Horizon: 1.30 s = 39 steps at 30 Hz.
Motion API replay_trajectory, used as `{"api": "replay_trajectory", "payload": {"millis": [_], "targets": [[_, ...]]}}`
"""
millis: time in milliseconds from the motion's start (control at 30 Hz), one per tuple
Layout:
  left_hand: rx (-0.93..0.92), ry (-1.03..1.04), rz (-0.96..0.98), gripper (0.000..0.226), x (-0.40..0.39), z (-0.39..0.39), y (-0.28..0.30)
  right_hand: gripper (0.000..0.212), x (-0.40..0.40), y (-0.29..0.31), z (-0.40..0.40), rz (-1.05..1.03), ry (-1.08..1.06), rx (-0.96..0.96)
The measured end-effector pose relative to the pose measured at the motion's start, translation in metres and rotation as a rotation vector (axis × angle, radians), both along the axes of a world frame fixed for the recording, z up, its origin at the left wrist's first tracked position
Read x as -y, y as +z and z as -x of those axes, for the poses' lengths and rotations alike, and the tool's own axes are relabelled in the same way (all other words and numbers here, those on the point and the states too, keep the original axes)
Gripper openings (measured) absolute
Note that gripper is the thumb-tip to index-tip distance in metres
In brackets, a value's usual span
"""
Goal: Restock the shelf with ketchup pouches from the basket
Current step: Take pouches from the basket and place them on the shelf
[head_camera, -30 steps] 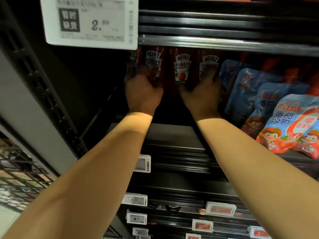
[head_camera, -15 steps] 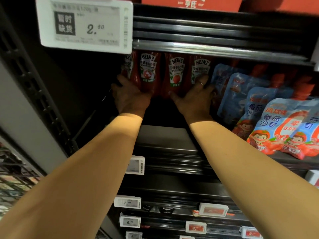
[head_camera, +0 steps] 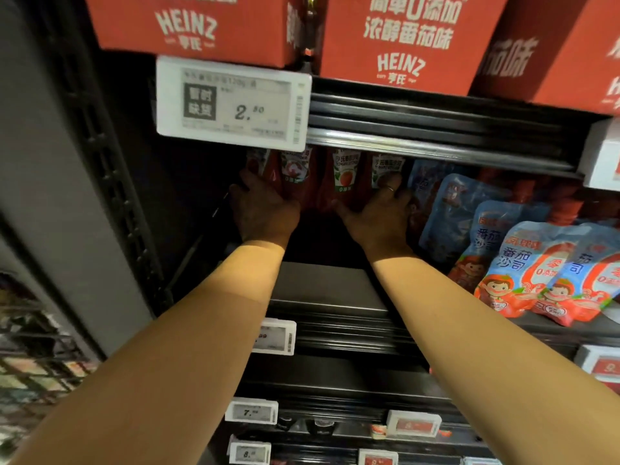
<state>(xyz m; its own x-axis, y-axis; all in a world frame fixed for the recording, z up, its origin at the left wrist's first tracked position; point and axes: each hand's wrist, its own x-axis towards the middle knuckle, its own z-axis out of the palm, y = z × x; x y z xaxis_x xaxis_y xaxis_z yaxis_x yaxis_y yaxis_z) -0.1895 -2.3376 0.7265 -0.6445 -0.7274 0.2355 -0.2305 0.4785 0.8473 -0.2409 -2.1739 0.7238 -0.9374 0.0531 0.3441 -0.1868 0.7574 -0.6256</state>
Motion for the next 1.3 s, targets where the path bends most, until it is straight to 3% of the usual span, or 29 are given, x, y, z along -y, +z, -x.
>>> {"api": "replay_trajectory", "payload": {"millis": [233,367,467,567,667,800,900,1000,1133,1300], "targets": [[0.03,-0.106,-0.039,0.102,-0.005,-0.019,0.012,0.115,-0.007,0.007,-0.038,-0.036,0.089,0.002],[0.024,-0.17,-0.085,0.106,0.002,-0.02,0.013,0.106,-0.009,0.006,-0.063,-0.113,0.026,0.044],[0.043,-0.219,-0.024,0.107,0.001,-0.026,0.009,0.087,-0.011,0.008,-0.089,-0.21,-0.033,0.066],[0.13,-0.296,0.098,0.096,-0.001,-0.039,0.008,0.047,-0.019,0.011,-0.119,-0.292,-0.014,0.087],[0.155,-0.369,0.174,0.061,0.004,-0.068,0.012,0.033,-0.028,0.011,-0.142,-0.136,-0.015,0.082],[-0.071,-0.353,0.106,0.014,0.005,-0.146,-0.001,0.025,-0.043,0.005,-0.187,0.067,0.12,-0.055],[-0.234,-0.384,0.074,0.018,-0.008,-0.226,-0.024,0.011,-0.066,-0.013,-0.238,0.356,0.308,-0.129],[-0.273,-0.359,0.077,0.017,-0.026,-0.302,-0.075,0.015,-0.099,-0.059,-0.29,0.566,0.411,-0.051],[-0.048,-0.312,-0.036,0.015,-0.052,-0.379,-0.169,0.011,-0.153,-0.16,-0.342,0.566,0.436,0.219],[0.468,-0.386,-0.093,0.007,-0.074,-0.441,-0.274,0.028,-0.213,-0.287,-0.394,0.347,0.288,0.674]]}}
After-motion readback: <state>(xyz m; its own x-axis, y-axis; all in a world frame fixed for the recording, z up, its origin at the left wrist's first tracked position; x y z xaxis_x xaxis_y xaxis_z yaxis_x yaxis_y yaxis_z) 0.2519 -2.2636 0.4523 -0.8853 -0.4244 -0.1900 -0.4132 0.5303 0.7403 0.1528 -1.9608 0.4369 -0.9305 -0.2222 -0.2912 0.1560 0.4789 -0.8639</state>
